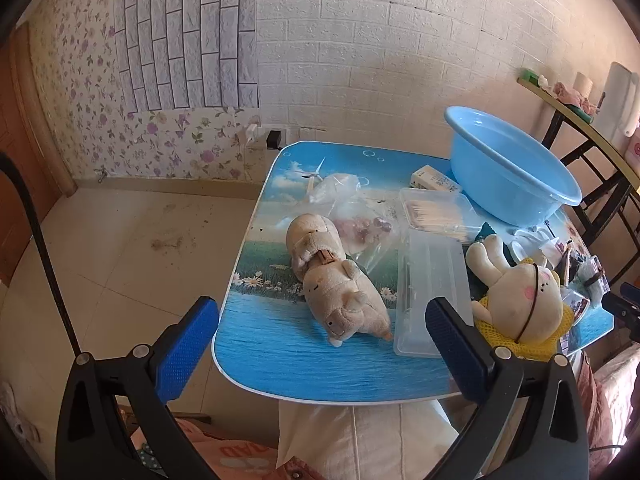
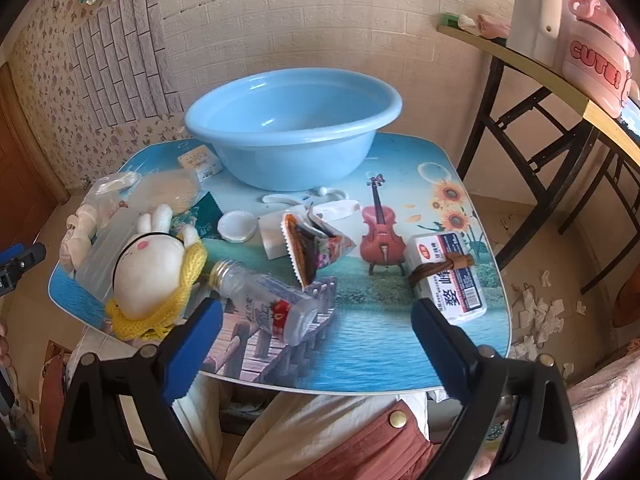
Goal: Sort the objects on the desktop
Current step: 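Grasp the beige plush pig with the left tool while the right tool grasps the white toothbrush box, then carry the plush pig and toothbrush box into the blue basin and open both tools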
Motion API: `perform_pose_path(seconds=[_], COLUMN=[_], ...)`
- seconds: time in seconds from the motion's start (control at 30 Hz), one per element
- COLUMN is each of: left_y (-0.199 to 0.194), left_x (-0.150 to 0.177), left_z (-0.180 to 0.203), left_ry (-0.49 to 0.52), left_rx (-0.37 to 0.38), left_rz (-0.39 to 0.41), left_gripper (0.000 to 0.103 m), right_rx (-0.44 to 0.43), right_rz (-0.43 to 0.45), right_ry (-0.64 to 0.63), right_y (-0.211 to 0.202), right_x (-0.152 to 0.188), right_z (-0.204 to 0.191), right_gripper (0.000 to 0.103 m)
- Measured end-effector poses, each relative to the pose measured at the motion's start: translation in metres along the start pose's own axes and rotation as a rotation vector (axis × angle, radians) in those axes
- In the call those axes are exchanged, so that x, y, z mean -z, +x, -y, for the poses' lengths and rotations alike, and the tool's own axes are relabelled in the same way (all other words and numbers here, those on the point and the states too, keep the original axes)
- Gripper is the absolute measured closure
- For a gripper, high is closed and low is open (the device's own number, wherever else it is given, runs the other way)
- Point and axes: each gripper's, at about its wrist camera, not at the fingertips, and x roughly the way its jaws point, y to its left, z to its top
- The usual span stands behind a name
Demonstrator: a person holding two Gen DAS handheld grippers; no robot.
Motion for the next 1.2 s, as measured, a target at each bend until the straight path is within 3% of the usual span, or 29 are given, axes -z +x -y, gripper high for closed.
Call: perform_pose_path(seconds=[0.1, 0.3, 0.53, 0.63, 0.77, 1.0, 1.07, 1.17, 1.2], left_y=[0.008, 0.036, 0.058, 0.065, 0.07, 0.085, 0.084, 0.083, 0.081], left_x=[-0.005, -0.009, -0.007, -0.007, -0.006, -0.005, -0.006, -0.007, -0.007], left_z=[0.0, 0.002, -0.01, -0.017, -0.007, 0.004, 0.002, -0.003, -0.005], left_ry=[-0.014, -0.016, -0.045, -0.088, -0.059, -0.045, -0.041, -0.053, -0.056], left_rx=[0.019, 0.035, 0.029, 0.081, 0.078, 0.094, 0.08, 0.101, 0.105], left_rz=[0.007, -0.055, -0.101, -0.118, -0.128, -0.16, -0.152, -0.157, -0.153], left_gripper=[0.0, 0.001, 0.017, 0.017, 0.017, 0.019, 0.038, 0.043, 0.05], right_rx=[0.023, 0.084, 0.129, 0.154, 0.156, 0.136, 0.14, 0.136, 0.131], right_rz=[0.006, -0.01, -0.044, -0.058, -0.089, -0.129, -0.126, -0.114, -0.115], right_ry=[0.028, 0.096, 0.132, 0.131, 0.163, 0.168, 0.156, 0.134, 0.134], right_y=[0.001, 0.01, 0.026, 0.035, 0.05, 0.066, 0.066, 0.064, 0.064], right_x=[-0.004, -0.007, -0.003, -0.003, -0.001, 0.005, 0.005, 0.004, 0.004], right_z=[0.012, 0.038, 0.062, 0.07, 0.083, 0.086, 0.085, 0.083, 0.083], right_gripper=[0.006, 0.006, 0.013, 0.017, 0.017, 0.028, 0.033, 0.049, 0.049])
